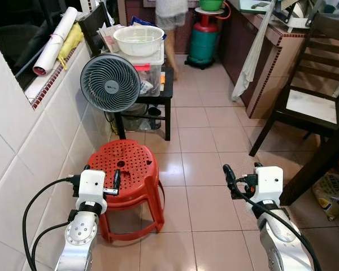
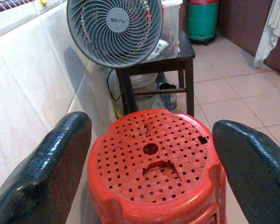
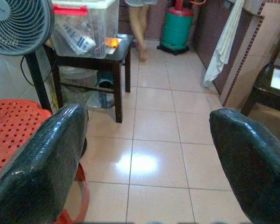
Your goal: Setting the table
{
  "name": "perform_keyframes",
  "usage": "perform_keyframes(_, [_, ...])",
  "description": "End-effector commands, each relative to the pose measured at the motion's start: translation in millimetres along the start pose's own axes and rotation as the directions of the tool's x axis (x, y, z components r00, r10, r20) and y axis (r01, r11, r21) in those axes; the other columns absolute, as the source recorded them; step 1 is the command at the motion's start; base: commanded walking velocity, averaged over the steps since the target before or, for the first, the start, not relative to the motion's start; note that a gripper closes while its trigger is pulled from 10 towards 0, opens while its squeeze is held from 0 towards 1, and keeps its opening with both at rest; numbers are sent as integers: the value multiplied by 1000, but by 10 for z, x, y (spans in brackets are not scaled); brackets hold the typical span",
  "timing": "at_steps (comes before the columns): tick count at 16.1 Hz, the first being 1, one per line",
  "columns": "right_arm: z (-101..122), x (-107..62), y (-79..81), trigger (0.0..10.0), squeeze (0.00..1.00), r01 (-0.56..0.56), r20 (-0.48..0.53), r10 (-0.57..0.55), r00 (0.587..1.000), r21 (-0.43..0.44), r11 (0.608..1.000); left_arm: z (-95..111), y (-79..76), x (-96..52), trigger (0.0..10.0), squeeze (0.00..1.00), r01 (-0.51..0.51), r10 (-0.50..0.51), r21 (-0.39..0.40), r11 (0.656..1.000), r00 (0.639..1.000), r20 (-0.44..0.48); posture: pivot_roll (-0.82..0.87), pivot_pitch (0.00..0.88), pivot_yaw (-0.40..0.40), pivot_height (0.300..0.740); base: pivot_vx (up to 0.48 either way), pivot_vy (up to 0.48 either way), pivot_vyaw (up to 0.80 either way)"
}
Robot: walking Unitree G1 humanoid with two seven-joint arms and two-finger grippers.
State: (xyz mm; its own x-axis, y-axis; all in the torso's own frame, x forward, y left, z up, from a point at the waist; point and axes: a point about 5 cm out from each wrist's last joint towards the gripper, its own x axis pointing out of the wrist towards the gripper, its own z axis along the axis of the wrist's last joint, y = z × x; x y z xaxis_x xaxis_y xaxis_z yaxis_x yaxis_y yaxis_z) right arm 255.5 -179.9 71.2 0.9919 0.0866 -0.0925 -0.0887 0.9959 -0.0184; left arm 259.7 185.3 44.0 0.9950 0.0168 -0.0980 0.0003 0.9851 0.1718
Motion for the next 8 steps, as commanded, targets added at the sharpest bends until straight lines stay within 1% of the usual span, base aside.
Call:
perform_keyframes(1, [19,-4,25,10000,0,-10,0,10,1000,-3,1000,-17,8,-17,10000,0,3,-3,9,1000,1000,-7,-141,54,5,740,0,0,0])
perform_keyframes(4, [18,-15,44,10000,0,-11,0,11,1000,-3,1000,13,3,18,10000,0,12,-12,14,1000,1000,-1,-149,59,14,740,0,0,0])
perform_keyframes(6, [7,-19,28,10000,0,0,-6,0,1000,-1,1000,19,2,21,10000,0,16,-16,17,1000,1000,1,-154,62,20,740,0,0,0])
perform_keyframes(8, [-17,-22,56,10000,0,0,-26,0,1000,-18,1000,17,-8,10,10000,0,22,-22,20,1000,1000,1,-153,66,20,740,0,0,0])
